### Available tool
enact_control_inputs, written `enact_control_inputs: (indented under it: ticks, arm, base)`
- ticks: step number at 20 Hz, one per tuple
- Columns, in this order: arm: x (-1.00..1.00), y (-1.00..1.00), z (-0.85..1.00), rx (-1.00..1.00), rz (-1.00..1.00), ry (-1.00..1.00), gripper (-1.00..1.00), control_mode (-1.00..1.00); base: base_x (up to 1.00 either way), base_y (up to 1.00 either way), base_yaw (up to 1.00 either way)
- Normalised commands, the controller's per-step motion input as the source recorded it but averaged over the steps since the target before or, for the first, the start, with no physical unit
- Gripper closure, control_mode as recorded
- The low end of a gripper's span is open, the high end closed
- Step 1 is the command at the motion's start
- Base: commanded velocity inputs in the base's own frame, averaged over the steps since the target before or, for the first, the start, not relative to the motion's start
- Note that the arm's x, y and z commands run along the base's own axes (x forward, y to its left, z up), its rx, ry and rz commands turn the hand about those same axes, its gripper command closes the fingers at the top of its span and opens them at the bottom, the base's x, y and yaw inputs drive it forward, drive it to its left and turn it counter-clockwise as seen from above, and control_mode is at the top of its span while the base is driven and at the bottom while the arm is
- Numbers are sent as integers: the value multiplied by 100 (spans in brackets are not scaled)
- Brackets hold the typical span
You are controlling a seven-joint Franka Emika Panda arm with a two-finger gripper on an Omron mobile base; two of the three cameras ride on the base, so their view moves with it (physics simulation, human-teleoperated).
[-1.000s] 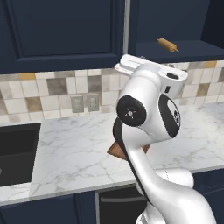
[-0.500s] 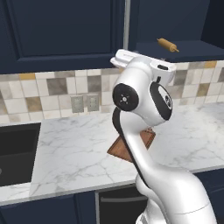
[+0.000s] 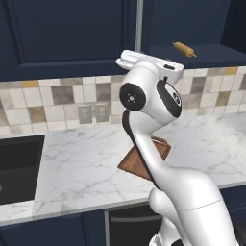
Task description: Open the cabinet, retrieve the rolling pin, and place it next to the meat on the cutting board to prepare for tenderizing.
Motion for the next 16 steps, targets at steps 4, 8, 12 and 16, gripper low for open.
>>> enact_control_inputs:
  ticks: [4,8,12,16]
  arm:
    - [42,10,0,0,4,0,-100,-100]
    - [40,2,0,0,3,0,-100,-100]
    - [38,0,0,0,1,0,-100,-100]
    - [40,0,0,0,2,0,-100,-100]
  base:
    - [0,0,0]
    - [0,0,0]
    - [0,0,0]
    - [0,0,0]
